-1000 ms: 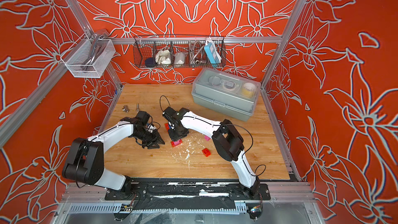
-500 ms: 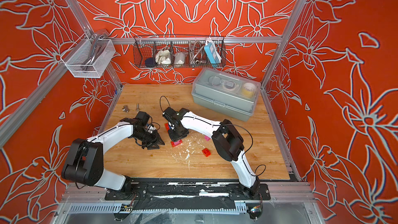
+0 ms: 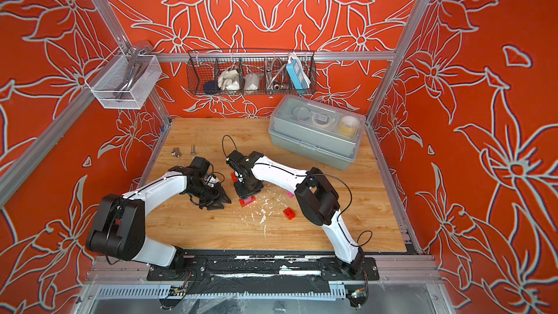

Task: Assemble the number 1 with lego
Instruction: Assemble the lego brick with the lego brick.

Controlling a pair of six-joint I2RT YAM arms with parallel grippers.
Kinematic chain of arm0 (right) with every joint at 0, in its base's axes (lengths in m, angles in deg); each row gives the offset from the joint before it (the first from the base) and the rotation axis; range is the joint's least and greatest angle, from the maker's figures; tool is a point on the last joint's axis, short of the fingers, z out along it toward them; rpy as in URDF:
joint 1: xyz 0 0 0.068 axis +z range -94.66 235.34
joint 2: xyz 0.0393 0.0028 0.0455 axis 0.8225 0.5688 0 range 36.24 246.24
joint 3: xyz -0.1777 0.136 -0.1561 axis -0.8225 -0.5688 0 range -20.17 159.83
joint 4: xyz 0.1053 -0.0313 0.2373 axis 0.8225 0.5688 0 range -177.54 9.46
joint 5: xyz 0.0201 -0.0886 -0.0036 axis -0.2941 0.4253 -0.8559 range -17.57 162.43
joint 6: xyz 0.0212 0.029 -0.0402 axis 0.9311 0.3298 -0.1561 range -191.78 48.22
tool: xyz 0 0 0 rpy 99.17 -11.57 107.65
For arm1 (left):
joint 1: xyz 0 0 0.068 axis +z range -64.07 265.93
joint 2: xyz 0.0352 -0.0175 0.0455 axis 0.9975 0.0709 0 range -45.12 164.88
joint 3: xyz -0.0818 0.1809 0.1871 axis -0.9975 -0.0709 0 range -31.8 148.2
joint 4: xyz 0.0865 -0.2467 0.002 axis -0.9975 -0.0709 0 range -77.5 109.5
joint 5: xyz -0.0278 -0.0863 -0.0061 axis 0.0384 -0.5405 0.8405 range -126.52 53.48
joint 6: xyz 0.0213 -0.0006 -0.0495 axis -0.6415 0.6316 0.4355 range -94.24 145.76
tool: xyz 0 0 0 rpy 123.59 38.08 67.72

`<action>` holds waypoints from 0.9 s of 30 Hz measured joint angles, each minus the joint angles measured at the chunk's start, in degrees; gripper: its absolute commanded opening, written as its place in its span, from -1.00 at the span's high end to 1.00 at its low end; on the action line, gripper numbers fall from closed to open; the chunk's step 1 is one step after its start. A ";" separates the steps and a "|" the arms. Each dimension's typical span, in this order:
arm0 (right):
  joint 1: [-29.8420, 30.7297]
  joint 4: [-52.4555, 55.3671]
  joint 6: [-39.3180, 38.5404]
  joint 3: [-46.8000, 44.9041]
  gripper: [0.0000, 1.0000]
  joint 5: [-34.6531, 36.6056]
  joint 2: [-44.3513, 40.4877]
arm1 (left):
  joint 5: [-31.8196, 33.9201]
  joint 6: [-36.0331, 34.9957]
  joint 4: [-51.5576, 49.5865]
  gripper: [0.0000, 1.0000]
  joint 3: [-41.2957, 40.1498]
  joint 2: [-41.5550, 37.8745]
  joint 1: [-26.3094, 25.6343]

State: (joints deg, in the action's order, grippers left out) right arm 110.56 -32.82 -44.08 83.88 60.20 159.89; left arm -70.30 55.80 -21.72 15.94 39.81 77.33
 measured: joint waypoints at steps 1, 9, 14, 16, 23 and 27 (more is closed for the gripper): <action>0.04 0.35 -0.07 0.35 0.26 0.33 0.24 | 0.00 0.00 0.00 0.21 0.00 0.00 0.00; 1.77 1.90 -1.79 2.19 0.31 3.85 1.55 | -0.02 -0.02 0.26 0.21 -0.15 0.00 0.20; 2.64 3.17 -2.25 3.72 0.37 5.97 2.51 | -0.02 -0.02 0.26 0.21 -0.96 0.00 0.44; 2.84 4.44 -2.21 5.07 0.38 6.45 3.34 | -0.02 -0.02 0.31 0.21 -0.96 0.00 0.46; 2.91 6.80 -1.92 7.65 0.19 6.62 4.79 | 0.04 -0.02 -0.07 0.21 -0.92 0.00 0.48; 2.97 6.45 -1.95 6.93 -0.35 6.01 4.98 | 0.46 0.00 -1.22 0.21 0.00 -0.31 0.57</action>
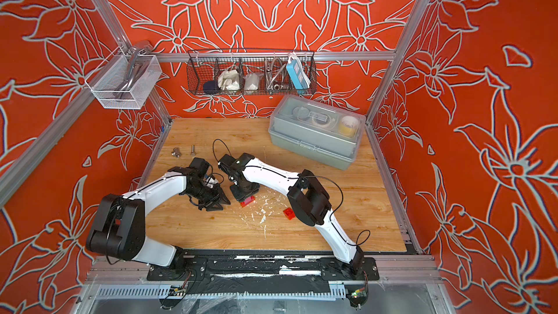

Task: Assemble the number 1 with lego
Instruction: Assemble the lego brick with the lego brick.

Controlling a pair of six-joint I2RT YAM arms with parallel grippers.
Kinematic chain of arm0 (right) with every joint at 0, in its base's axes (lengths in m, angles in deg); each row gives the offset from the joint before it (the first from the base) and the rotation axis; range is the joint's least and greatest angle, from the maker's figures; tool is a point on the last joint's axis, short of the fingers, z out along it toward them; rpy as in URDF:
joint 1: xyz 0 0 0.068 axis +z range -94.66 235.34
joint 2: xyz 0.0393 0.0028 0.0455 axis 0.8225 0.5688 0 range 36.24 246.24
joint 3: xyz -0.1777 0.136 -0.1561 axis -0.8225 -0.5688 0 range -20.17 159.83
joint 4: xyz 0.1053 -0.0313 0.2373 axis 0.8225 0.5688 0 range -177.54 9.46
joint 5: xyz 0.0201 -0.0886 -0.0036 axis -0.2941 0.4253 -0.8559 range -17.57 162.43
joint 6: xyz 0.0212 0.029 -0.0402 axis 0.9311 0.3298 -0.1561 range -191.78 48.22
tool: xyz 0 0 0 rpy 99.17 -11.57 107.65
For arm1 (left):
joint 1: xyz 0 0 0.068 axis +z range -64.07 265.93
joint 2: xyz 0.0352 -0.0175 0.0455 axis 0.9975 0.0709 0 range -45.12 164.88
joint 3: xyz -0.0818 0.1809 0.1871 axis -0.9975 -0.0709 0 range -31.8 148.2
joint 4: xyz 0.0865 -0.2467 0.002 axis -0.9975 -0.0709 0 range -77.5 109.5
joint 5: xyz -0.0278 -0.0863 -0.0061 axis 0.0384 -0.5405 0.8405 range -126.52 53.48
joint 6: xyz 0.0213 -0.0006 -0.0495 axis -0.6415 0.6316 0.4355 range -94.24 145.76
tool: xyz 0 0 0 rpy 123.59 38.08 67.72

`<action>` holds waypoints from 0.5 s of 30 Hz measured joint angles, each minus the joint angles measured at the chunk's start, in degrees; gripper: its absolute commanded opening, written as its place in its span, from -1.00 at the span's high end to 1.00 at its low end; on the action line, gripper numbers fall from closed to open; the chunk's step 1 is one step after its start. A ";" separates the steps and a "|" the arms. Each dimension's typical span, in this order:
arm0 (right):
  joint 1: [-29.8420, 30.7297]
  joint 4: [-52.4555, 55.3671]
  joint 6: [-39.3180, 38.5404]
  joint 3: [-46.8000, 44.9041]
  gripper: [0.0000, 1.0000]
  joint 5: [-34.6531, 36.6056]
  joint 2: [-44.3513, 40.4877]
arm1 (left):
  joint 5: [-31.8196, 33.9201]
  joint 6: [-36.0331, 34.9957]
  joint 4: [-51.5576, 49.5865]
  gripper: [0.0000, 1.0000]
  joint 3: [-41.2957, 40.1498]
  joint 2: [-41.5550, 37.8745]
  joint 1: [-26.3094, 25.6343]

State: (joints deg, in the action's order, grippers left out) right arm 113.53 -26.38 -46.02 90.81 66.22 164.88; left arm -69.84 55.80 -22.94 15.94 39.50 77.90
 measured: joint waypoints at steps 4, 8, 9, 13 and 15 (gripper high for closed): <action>0.26 0.70 -0.15 -0.26 -0.42 -0.24 -0.04 | 0.33 0.42 -0.74 0.21 1.25 -1.46 0.17; 0.31 0.72 -0.20 -1.66 -0.39 -0.20 -3.30 | 1.20 1.11 -1.49 0.21 1.81 -2.97 0.17; 0.20 0.59 -0.20 -2.84 -0.35 -0.15 -5.01 | 1.40 1.31 -1.81 0.21 1.84 -3.43 0.17; -1.44 -0.13 -0.79 -9.92 -0.11 -0.09 -15.23 | 2.62 1.97 -3.10 0.21 1.84 -6.05 0.17; -3.34 -0.48 -1.16 -13.79 -0.10 0.02 -20.41 | 3.06 2.14 -3.74 0.20 1.84 -7.52 0.17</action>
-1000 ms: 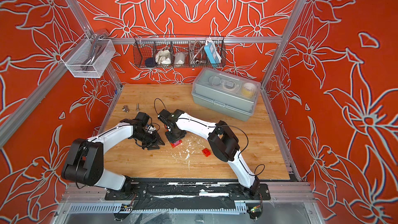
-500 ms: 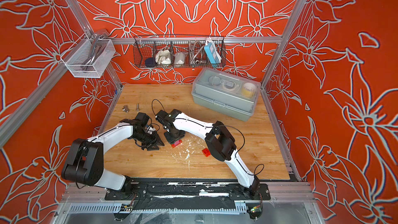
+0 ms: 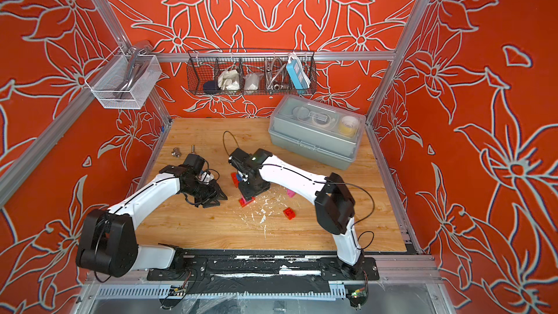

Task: Assemble the number 1 with lego
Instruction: Assemble the lego brick with the lego brick, then adjust the lego brick at the center of the board.

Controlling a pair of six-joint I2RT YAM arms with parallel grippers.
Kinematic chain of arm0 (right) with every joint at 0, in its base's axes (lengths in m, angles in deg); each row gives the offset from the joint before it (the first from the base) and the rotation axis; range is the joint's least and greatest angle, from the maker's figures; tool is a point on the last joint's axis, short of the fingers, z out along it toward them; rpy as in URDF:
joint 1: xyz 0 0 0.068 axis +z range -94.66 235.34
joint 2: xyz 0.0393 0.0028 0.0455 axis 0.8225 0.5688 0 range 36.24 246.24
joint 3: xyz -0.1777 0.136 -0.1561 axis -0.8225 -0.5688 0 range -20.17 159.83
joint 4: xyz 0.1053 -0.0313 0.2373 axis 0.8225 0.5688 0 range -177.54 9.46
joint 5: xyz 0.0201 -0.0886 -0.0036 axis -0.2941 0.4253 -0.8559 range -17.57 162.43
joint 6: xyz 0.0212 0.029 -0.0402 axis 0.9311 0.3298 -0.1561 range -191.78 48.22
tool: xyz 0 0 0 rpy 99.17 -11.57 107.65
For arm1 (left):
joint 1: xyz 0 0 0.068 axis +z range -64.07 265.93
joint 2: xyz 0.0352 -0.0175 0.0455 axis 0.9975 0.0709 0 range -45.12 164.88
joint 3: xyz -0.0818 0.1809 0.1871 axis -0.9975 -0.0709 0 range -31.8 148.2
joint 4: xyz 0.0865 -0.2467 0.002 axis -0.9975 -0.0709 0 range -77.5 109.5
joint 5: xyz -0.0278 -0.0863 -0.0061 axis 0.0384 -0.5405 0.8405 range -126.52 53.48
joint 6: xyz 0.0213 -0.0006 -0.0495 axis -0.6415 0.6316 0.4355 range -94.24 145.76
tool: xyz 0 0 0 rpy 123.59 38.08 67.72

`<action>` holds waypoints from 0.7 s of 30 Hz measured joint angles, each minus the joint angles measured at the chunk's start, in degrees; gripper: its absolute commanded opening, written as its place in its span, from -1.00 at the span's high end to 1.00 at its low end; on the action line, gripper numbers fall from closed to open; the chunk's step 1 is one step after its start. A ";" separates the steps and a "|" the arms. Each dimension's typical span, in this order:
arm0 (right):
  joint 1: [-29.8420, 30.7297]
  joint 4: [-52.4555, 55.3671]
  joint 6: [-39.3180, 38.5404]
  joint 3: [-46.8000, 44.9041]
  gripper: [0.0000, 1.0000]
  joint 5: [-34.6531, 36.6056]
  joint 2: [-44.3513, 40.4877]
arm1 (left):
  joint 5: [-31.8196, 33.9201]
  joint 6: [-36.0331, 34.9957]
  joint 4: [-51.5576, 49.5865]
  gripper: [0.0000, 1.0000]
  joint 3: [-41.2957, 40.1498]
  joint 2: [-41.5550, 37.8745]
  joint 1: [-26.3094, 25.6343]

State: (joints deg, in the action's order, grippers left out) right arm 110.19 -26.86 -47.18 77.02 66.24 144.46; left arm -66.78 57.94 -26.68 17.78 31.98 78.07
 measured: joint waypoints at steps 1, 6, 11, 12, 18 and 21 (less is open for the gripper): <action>-1.31 -0.35 -0.31 -2.23 -0.11 -0.02 -2.71 | 0.26 0.04 -0.31 0.20 0.00 -0.68 0.00; -7.48 -1.68 -4.79 -10.67 -0.29 0.28 -9.18 | 0.81 0.04 -1.31 0.20 -0.42 -1.99 0.00; -11.32 -2.69 -10.58 -16.81 -0.39 0.37 -9.09 | 1.14 -0.59 -1.62 0.20 -0.85 -1.70 0.00; -11.78 -2.78 -11.47 -17.51 -0.37 0.42 -9.07 | 1.20 -0.70 -1.64 0.20 -0.85 -1.68 0.00; -13.25 -4.92 -15.30 -19.37 -0.19 2.64 -8.15 | 1.62 -1.29 -1.68 0.20 -0.85 -1.62 0.00; -13.62 -6.60 -16.35 -19.74 -0.19 3.63 -6.34 | 1.70 -1.49 -1.99 0.20 -0.85 -1.62 0.00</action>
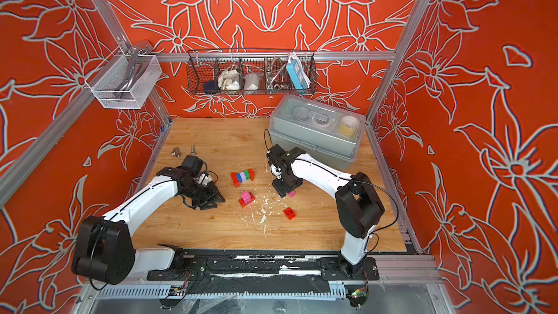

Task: Assemble the number 1 with lego
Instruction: Adjust the lego brick at the center of the board.

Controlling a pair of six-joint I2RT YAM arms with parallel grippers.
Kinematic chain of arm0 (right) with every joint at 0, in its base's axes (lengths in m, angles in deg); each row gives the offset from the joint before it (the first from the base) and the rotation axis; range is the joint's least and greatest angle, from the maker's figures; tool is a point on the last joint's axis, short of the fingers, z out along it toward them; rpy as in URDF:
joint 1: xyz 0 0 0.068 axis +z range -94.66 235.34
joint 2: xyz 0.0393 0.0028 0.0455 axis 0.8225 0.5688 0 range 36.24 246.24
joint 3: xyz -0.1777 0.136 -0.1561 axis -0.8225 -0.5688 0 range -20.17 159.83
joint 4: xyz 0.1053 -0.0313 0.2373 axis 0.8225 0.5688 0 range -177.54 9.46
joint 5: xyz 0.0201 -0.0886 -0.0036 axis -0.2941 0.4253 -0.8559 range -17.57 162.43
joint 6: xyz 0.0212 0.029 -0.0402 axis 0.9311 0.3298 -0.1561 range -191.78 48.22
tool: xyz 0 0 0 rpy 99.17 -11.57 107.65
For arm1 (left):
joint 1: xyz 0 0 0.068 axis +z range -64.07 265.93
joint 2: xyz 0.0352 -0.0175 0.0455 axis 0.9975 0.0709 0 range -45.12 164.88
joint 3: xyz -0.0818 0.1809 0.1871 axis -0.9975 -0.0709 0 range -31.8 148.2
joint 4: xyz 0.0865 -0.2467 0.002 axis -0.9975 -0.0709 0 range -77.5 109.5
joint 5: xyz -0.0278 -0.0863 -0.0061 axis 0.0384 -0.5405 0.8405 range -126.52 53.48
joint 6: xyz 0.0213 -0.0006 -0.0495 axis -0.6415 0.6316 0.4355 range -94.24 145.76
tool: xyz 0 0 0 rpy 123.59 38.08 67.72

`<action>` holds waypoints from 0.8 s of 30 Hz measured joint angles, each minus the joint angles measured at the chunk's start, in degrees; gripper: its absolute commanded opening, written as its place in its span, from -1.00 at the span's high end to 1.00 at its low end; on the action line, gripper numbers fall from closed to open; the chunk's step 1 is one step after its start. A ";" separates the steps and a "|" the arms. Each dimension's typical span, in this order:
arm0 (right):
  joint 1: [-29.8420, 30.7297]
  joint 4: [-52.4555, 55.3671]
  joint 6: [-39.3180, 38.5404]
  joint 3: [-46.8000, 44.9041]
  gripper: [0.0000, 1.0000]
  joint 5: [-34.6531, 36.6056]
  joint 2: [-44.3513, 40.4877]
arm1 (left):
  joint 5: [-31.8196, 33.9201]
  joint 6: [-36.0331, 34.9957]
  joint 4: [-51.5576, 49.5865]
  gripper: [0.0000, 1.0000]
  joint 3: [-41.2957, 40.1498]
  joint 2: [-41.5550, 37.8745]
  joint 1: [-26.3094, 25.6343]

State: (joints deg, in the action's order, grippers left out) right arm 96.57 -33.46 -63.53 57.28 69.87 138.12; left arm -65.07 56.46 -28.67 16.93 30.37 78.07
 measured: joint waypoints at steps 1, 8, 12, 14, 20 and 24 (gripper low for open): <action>-0.09 -0.66 -0.28 -0.28 -0.19 0.48 0.72 | 0.02 -0.07 -0.15 0.20 0.00 0.00 0.00; -0.57 -3.65 -1.36 -1.14 -0.18 3.65 4.55 | 0.24 -1.05 -1.40 0.20 0.00 0.00 0.00; -0.85 -5.14 -1.38 -1.14 -0.16 4.68 5.88 | 0.26 -1.33 -1.97 0.20 0.00 0.00 0.00; -0.85 -5.53 -1.31 -1.14 -0.10 4.92 6.19 | 0.28 -1.36 -2.10 0.20 0.00 0.00 0.00; -1.22 -6.73 -0.83 -1.16 0.36 4.85 7.28 | 0.28 -1.77 -2.29 0.20 0.00 0.22 0.00; -1.86 -6.95 0.22 -1.33 0.56 3.28 7.50 | 0.35 -2.25 -2.38 0.20 0.00 0.31 0.00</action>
State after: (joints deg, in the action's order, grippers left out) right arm 94.71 -40.41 -63.31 55.95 73.14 145.62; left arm -64.72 54.21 -31.05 16.93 30.67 78.07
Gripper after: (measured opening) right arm 0.272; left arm 0.399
